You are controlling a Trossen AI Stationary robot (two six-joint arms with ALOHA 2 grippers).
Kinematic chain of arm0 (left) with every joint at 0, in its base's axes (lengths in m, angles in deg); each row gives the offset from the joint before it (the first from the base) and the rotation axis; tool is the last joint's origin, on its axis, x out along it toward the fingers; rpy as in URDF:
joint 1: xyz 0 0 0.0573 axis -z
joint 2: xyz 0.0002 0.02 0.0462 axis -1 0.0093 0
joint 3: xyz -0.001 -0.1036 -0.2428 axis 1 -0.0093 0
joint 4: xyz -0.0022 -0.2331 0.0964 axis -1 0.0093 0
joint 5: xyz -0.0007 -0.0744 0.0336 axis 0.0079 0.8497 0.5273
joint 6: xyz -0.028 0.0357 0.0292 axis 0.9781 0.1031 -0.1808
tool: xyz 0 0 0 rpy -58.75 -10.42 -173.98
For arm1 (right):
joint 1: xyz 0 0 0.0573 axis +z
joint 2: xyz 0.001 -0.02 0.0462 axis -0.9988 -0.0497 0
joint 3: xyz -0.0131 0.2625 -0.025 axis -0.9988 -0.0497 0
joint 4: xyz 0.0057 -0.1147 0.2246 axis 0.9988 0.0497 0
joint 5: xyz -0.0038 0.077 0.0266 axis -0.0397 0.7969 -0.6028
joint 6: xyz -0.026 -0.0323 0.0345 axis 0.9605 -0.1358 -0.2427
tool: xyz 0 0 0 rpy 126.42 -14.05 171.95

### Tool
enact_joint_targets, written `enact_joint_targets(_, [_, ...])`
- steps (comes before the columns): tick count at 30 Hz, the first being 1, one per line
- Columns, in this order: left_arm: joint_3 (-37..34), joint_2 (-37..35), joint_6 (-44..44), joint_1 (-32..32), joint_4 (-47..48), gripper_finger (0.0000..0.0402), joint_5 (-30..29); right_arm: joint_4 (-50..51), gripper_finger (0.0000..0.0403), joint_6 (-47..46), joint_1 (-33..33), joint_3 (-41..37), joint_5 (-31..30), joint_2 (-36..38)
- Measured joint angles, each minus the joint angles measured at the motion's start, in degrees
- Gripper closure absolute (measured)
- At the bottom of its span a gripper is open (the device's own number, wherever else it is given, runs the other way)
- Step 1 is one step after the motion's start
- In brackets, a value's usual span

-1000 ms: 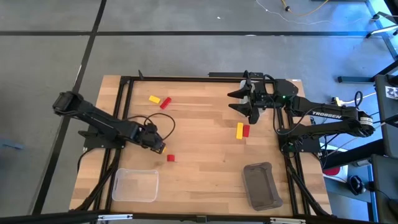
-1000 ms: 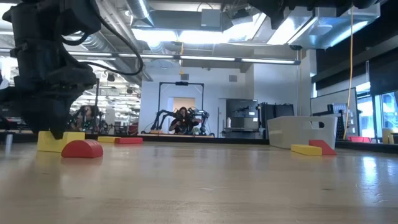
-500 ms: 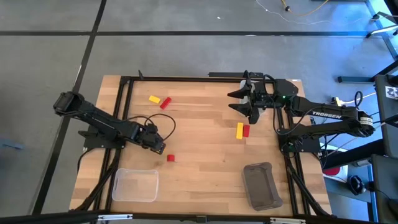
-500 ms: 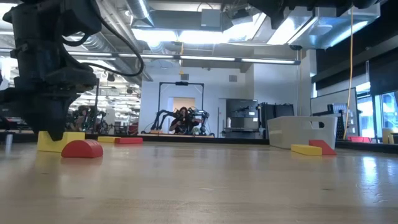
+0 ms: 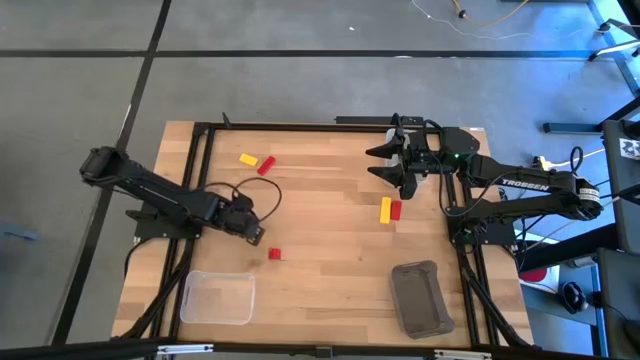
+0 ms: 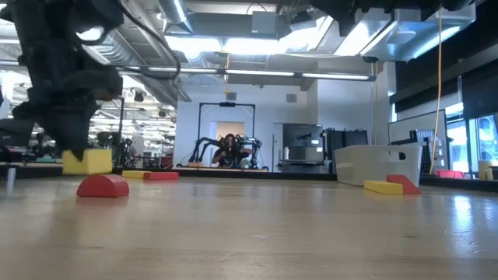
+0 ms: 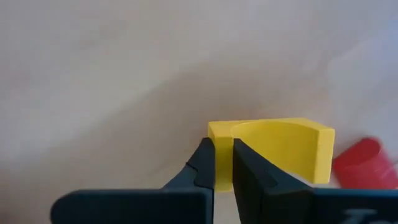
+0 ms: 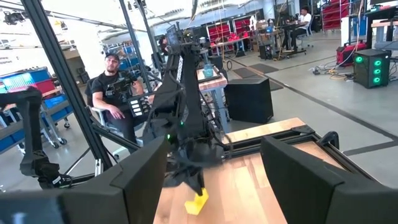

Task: Sort & place blocks by color
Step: Put the bottom left yellow block into the black bin

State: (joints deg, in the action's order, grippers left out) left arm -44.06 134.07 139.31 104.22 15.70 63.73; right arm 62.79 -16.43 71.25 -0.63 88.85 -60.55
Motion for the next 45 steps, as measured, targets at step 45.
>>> enact_joint_targets(45, [-0.06,-24.73,-15.77,-10.74,-28.74,0.0383,-14.78,-0.50,0.0141,-0.05,0.02,0.00,-0.46,0.00])
